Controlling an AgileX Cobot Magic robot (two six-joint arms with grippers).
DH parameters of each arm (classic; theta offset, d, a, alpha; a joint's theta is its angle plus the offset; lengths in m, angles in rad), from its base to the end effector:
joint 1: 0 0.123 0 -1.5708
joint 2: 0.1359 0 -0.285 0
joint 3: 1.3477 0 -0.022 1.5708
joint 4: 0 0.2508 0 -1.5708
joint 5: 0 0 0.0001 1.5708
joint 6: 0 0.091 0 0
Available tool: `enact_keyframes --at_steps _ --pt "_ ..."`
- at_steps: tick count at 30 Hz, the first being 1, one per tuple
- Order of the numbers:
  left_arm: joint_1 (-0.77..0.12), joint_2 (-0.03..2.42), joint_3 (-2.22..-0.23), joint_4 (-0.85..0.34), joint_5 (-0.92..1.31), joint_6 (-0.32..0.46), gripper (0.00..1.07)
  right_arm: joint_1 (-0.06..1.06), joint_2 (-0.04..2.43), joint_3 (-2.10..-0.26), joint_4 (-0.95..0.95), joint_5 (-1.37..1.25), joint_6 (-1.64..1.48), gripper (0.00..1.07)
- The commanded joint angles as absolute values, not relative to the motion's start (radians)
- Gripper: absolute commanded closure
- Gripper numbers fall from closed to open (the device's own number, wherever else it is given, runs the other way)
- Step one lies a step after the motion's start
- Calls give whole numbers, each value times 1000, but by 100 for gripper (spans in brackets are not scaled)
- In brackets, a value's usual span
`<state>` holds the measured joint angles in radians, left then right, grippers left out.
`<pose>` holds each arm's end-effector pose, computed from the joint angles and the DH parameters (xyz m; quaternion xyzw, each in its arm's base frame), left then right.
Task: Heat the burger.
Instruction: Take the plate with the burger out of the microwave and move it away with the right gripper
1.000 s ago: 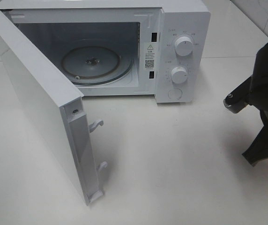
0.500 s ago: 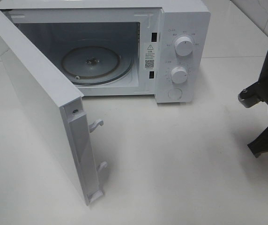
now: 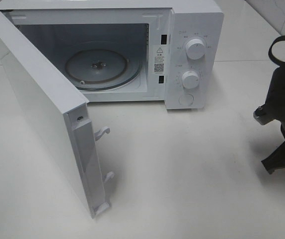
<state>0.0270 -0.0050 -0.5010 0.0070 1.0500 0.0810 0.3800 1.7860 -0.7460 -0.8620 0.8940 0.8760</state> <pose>-0.0053 0.0004 0.2784 0.0228 0.8485 0.0320 0.5277 0.2583 0.0451 0.1258 -0.0738 0.9470 -0.3054 0.0672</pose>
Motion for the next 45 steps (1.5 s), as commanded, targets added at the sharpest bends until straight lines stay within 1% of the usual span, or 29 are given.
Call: enact_keyframes --at_steps 1,7,11,12,13,14,15,17,18,19,20,22,29,32,36,38,39,41,42,43,44,45 --pt "28 -24 -499 10 1041 79 7 374 1839 -760 -927 921 936 101" --pt "28 -24 -499 10 1041 79 7 374 1896 -792 -922 915 945 99" --pt "28 -24 -499 10 1041 79 7 374 1907 -803 -922 901 964 95" --pt "28 -24 -499 10 1041 79 7 374 1907 -803 -920 892 971 92" --pt "28 -24 -499 10 1041 79 7 374 1907 -803 -920 892 971 92" --pt "28 -24 -499 10 1041 79 7 374 1907 -803 -915 889 977 87" --pt "28 -24 -499 10 1041 79 7 374 1907 -803 -915 889 977 87" --pt "28 -24 -499 10 1041 79 7 374 1903 -803 -905 891 977 79" --pt "28 -24 -499 10 1041 79 7 374 1903 -803 -905 891 977 79" --pt "28 -24 -499 11 1041 79 7 374 1896 -803 -891 892 977 73" --pt "28 -24 -499 11 1041 79 7 374 1896 -803 -891 892 977 73" --pt "28 -24 -499 11 1041 79 7 377 1871 -803 -880 892 977 68" --pt "28 -24 -499 11 1041 79 7 377 1783 -803 -825 869 954 67" --pt "28 -24 -499 11 1041 79 7 377 1696 -803 -777 820 895 66" --pt "28 -24 -499 11 1041 79 7 377 1639 -803 -728 780 835 64" --pt "28 -24 -499 11 1041 79 7 377 1578 -803 -681 745 765 58" --pt "28 -24 -499 11 1041 79 7 377 1578 -803 -681 745 765 58" --pt "28 -24 -499 11 1041 79 7 377 1495 -803 -608 713 640 44" --pt "28 -24 -499 11 1041 79 7 377 1495 -803 -608 713 640 44" --pt "28 -24 -499 11 1041 79 7 377 1473 -803 -584 709 600 40" --pt "28 -24 -499 11 1041 79 7 377 1473 -803 -584 709 600 40" --pt "28 -24 -499 11 1041 79 7 377 1431 -803 -537 708 529 32"
